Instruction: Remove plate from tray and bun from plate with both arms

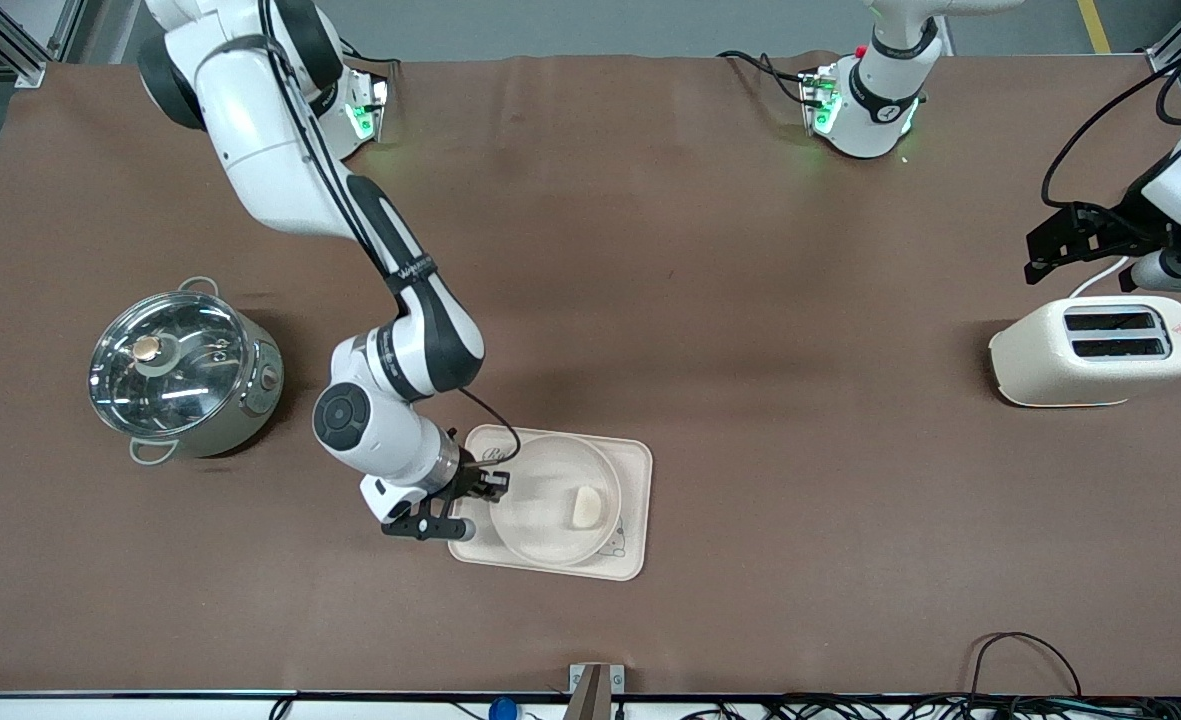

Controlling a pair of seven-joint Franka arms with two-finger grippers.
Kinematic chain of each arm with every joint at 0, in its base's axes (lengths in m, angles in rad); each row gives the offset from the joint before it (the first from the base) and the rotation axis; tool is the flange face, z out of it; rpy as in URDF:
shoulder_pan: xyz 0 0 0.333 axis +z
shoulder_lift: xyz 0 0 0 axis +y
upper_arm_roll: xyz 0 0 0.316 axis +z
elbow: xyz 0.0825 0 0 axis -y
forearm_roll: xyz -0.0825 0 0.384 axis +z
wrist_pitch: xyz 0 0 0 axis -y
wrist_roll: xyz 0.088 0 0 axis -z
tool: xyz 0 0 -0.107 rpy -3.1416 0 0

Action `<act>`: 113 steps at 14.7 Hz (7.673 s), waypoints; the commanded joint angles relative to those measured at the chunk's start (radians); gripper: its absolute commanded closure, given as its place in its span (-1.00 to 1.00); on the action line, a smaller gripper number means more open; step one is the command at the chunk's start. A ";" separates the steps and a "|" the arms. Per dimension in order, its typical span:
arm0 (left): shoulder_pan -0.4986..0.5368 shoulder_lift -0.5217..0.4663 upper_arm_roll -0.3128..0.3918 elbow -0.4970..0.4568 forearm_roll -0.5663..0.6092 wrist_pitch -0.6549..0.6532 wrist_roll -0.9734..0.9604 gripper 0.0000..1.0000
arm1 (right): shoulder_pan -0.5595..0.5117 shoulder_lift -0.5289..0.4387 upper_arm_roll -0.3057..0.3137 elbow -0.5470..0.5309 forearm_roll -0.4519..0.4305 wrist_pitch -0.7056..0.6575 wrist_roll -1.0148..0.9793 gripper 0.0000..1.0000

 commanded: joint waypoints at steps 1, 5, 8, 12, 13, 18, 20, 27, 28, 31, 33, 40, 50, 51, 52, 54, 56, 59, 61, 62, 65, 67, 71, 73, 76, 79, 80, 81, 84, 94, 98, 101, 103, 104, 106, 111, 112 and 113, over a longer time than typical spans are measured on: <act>0.004 0.004 0.000 0.016 -0.013 -0.015 0.021 -1.00 | 0.017 -0.274 0.042 -0.413 0.019 0.117 -0.031 0.99; 0.004 0.004 0.000 0.016 -0.013 -0.015 0.021 -1.00 | 0.018 -0.461 0.102 -0.770 0.079 0.297 -0.025 0.99; 0.004 0.004 0.000 0.014 -0.013 -0.015 0.021 -1.00 | 0.021 -0.481 0.154 -0.890 0.099 0.443 -0.025 0.99; 0.004 0.004 0.000 0.014 -0.013 -0.029 0.019 -1.00 | 0.046 -0.431 0.170 -0.904 0.099 0.500 -0.022 0.99; 0.004 0.004 0.000 0.013 -0.011 -0.035 0.016 -1.00 | 0.046 -0.425 0.171 -0.903 0.099 0.502 -0.022 0.99; 0.001 0.004 -0.002 0.010 -0.048 -0.047 0.007 -1.00 | 0.037 -0.428 0.171 -0.903 0.100 0.482 -0.017 -0.83; -0.010 0.015 -0.005 -0.007 -0.111 -0.037 -0.021 -1.00 | 0.037 -0.460 0.171 -0.898 0.111 0.480 -0.008 -1.00; -0.230 0.234 -0.151 -0.004 -0.107 0.243 -0.416 -1.00 | -0.043 -0.614 0.041 -0.621 -0.048 -0.049 0.011 -1.00; -0.275 0.271 -0.151 -0.003 -0.103 0.305 -0.444 -1.00 | -0.063 -0.653 0.015 -0.608 -0.105 -0.102 -0.023 -1.00; -0.408 0.413 -0.148 -0.003 -0.043 0.590 -0.587 -0.99 | -0.199 -0.769 -0.037 -0.553 -0.148 -0.359 -0.272 -1.00; -0.477 0.505 -0.148 -0.001 0.059 0.710 -0.697 -0.99 | -0.316 -0.860 -0.047 -0.516 -0.201 -0.535 -0.322 -1.00; -0.599 0.733 -0.143 0.001 0.363 0.920 -1.078 -0.99 | -0.459 -0.912 -0.042 -0.284 -0.374 -0.836 -0.341 -1.00; -0.654 0.773 -0.140 -0.004 0.380 0.920 -1.205 -0.98 | -0.459 -0.911 -0.034 -0.261 -0.360 -0.845 -0.333 -1.00; -0.659 0.779 -0.138 -0.004 0.387 0.922 -1.207 -0.97 | -0.457 -0.911 -0.034 -0.261 -0.360 -0.847 -0.333 -1.00; -0.659 0.780 -0.138 -0.007 0.404 0.922 -1.213 -0.96 | -0.457 -0.911 -0.034 -0.261 -0.361 -0.845 -0.333 -1.00; -0.659 0.791 -0.138 -0.012 0.442 0.922 -1.240 -0.95 | -0.456 -0.909 -0.034 -0.261 -0.360 -0.844 -0.336 -1.00; -0.660 0.800 -0.140 -0.013 0.467 0.920 -1.259 -0.81 | -0.454 -0.908 -0.033 -0.261 -0.360 -0.833 -0.336 -1.00; -0.660 0.799 -0.144 -0.021 0.466 0.919 -1.277 -0.15 | -0.450 -0.903 -0.034 -0.261 -0.358 -0.809 -0.338 -1.00; -0.659 0.796 -0.146 -0.022 0.463 0.913 -1.291 0.41 | -0.450 -0.903 -0.034 -0.260 -0.358 -0.807 -0.338 -1.00; -0.659 0.794 -0.146 -0.022 0.457 0.910 -1.297 0.67 | -0.448 -0.905 -0.034 -0.260 -0.348 -0.808 -0.338 -1.00; -0.648 0.762 -0.151 -0.013 0.452 0.812 -1.283 0.99 | -0.450 -0.905 -0.038 -0.260 -0.325 -0.804 -0.341 -1.00; -0.601 0.710 -0.169 -0.012 0.429 0.692 -1.204 0.99 | -0.457 -0.905 -0.041 -0.269 -0.323 -0.810 -0.342 -1.00; -0.386 0.569 -0.213 -0.012 0.242 0.514 -0.789 0.99 | -0.456 -0.905 -0.041 -0.271 -0.324 -0.816 -0.341 -1.00; -0.274 0.535 -0.213 -0.022 0.202 0.479 -0.589 0.99 | -0.448 -0.905 -0.038 -0.269 -0.324 -0.815 -0.339 -1.00; -0.115 0.532 -0.230 -0.067 0.202 0.497 -0.390 1.00 | -0.440 -0.905 -0.036 -0.271 -0.323 -0.819 -0.336 -1.00; -0.007 0.541 -0.266 -0.180 0.203 0.656 -0.334 0.98 | -0.434 -0.905 -0.034 -0.271 -0.323 -0.808 -0.336 -1.00; 0.027 0.547 -0.266 -0.234 0.205 0.740 -0.310 0.92 | -0.425 -0.905 -0.034 -0.271 -0.323 -0.810 -0.335 -1.00; 0.050 0.567 -0.266 -0.265 0.205 0.797 -0.282 0.80 | -0.413 -0.905 -0.036 -0.271 -0.323 -0.813 -0.328 -1.00; 0.067 0.584 -0.266 -0.271 0.205 0.811 -0.263 -0.91 | -0.404 -0.905 -0.036 -0.271 -0.323 -0.816 -0.327 -1.00; 0.088 0.488 -0.270 -0.185 0.203 0.651 -0.245 -1.00 | -0.404 -0.905 -0.036 -0.268 -0.337 -0.807 -0.330 -1.00; 0.128 0.319 -0.282 -0.153 0.179 0.454 -0.162 -1.00 | -0.408 -0.903 -0.038 -0.266 -0.355 -0.810 -0.336 -1.00; 0.185 0.222 -0.269 -0.089 0.055 0.277 -0.052 -1.00 | -0.410 -0.903 -0.038 -0.268 -0.358 -0.810 -0.335 -1.00; 0.164 0.149 -0.183 0.031 0.000 0.059 0.034 -1.00 | -0.411 -0.903 -0.038 -0.268 -0.358 -0.810 -0.335 -1.00; 0.109 0.101 -0.122 0.036 -0.011 0.017 0.046 -1.00 | -0.411 -0.903 -0.038 -0.268 -0.358 -0.810 -0.335 -1.00; 0.036 0.009 -0.036 0.010 -0.011 -0.015 0.034 -1.00 | -0.411 -0.903 -0.038 -0.268 -0.357 -0.813 -0.333 -1.00; -0.089 -0.118 0.075 -0.146 -0.001 0.107 -0.019 -1.00 | -0.408 -0.902 -0.038 -0.268 -0.355 -0.811 -0.333 -1.00; -0.097 -0.144 0.076 -0.179 0.001 0.117 -0.021 -1.00 | -0.408 -0.902 -0.038 -0.268 -0.355 -0.811 -0.333 -1.00; -0.094 -0.137 0.075 -0.171 0.001 0.107 -0.018 -1.00 | -0.408 -0.902 -0.038 -0.268 -0.355 -0.808 -0.331 -1.00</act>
